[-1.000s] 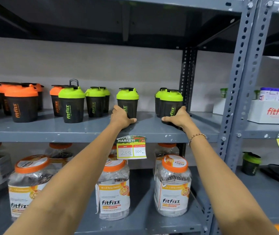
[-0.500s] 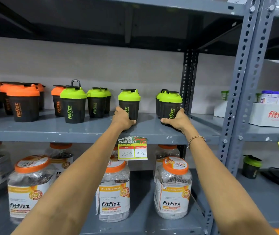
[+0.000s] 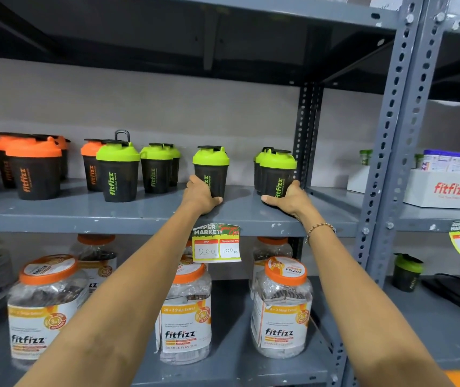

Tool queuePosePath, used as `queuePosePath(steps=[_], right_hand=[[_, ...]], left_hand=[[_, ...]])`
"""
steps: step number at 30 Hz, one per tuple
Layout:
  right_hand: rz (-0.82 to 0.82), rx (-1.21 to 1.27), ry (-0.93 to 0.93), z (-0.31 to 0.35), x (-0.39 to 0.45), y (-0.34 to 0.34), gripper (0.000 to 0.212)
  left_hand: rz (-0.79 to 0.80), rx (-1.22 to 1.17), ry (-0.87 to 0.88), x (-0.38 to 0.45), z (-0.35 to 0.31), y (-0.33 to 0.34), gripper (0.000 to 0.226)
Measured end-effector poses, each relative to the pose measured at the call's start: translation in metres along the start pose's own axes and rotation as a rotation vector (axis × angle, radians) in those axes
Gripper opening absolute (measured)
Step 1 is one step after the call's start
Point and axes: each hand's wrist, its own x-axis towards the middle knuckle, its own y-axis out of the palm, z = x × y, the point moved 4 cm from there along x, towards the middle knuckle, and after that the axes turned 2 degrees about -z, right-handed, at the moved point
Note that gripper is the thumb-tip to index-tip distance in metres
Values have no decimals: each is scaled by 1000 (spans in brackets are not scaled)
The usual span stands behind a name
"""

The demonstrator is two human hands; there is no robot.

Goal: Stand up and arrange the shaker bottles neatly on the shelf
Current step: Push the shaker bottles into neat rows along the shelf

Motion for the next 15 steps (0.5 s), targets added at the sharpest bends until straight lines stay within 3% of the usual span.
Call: queuePosePath(steps=[4,7,10,12,15], right_hand=[[2,-61,22,0,-8,-2,95],[-150,-92,48,0,-19,-6,88],[-355,-142,-42,17,-42,0,39],[-361,-123,-137,40,-58,16,9],[-256,-48,-200,83,-76,52,3]], left_hand=[[-11,5,-22,-7,0,-5,85],[-84,105,-9,-18,4,-11,91],[-165,204,51,-31,11,-25,68],[-230,276,135,-37,21,-40,47],[-342,291,219,-39,48,-76,27]])
